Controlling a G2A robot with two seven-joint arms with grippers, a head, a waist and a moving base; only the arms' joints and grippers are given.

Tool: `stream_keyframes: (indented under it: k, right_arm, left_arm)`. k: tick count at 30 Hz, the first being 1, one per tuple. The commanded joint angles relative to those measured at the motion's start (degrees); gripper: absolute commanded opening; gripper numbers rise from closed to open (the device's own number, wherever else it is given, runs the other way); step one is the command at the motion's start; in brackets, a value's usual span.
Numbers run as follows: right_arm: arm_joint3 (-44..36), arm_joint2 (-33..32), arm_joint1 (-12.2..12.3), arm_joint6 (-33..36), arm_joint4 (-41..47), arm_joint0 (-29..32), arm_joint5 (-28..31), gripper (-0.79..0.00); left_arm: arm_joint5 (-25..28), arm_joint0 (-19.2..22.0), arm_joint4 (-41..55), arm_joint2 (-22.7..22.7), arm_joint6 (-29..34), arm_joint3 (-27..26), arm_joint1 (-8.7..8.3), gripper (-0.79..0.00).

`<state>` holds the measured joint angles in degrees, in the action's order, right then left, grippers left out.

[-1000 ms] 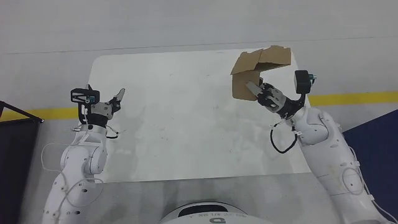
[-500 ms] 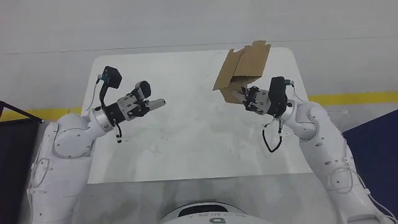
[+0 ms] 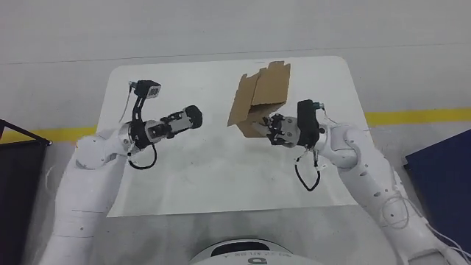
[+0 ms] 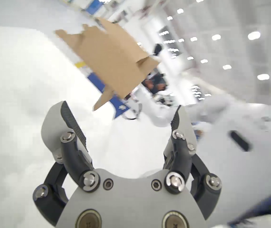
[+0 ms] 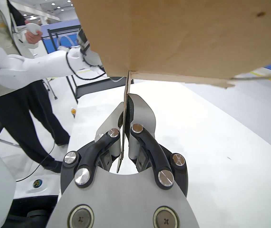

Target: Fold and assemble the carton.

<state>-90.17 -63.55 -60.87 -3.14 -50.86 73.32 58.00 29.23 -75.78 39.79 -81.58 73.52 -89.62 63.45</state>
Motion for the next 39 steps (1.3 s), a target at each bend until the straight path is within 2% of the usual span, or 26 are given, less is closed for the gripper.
stream_keyframes:
  k: [1,4,10,14,21,23,24,26,30,31,32,39]
  right_arm:
    - [0.4,2.7,0.8,-0.6,1.5,-1.9,0.0,-0.785]
    - [0.6,5.6,2.2,-2.1,2.7,-4.0,0.0,-0.785]
    - [0.9,9.1,4.8,-6.7,3.1,-6.8,0.0,-0.785]
    - [0.6,11.2,6.3,-11.2,2.3,-7.8,0.0,-0.785]
    - [2.5,17.2,7.7,-15.0,1.9,-11.8,0.0,-0.785]
    - [3.2,19.0,7.9,-15.9,2.3,-13.1,0.0,-0.785]
    - [3.5,19.8,8.0,-16.3,2.4,-13.8,0.0,-0.785]
    - [4.0,21.4,8.2,-17.5,2.6,-15.0,0.0,-0.785]
    - [5.4,24.0,8.7,-19.1,2.9,-17.0,0.0,-0.785]
    - [5.7,24.6,8.8,-19.4,3.1,-17.5,0.0,-0.785]
    - [6.1,25.2,8.9,-19.6,3.3,-17.9,0.0,-0.785]
    - [8.9,28.3,9.7,-19.2,6.6,-20.2,0.0,-0.785]
  left_arm:
    - [-4.5,3.8,18.4,2.7,6.1,3.7,0.53,0.000]
    - [-7.8,8.3,20.6,6.3,9.3,8.7,1.34,0.000]
    - [-6.0,14.6,13.5,11.8,6.5,17.3,2.62,0.000]
    - [-5.6,16.3,10.4,14.4,4.2,20.2,3.30,0.000]
    - [-4.6,19.0,11.5,19.1,5.6,21.6,4.93,-0.043]
    - [-4.5,19.6,10.7,20.0,4.9,22.3,5.25,-0.123]
    - [-4.5,19.8,10.5,20.4,4.6,22.6,5.40,-0.197]
    - [-4.1,20.2,9.9,20.9,4.2,23.1,5.63,-0.403]
    - [-3.1,20.6,9.6,21.0,4.0,23.6,5.90,-0.591]
    - [-2.7,20.6,9.4,20.9,3.8,23.7,5.93,-0.739]
    - [-2.2,20.7,8.9,20.8,3.5,23.7,5.93,-0.785]
    - [0.8,20.4,5.5,19.4,0.7,22.2,5.79,-0.785]
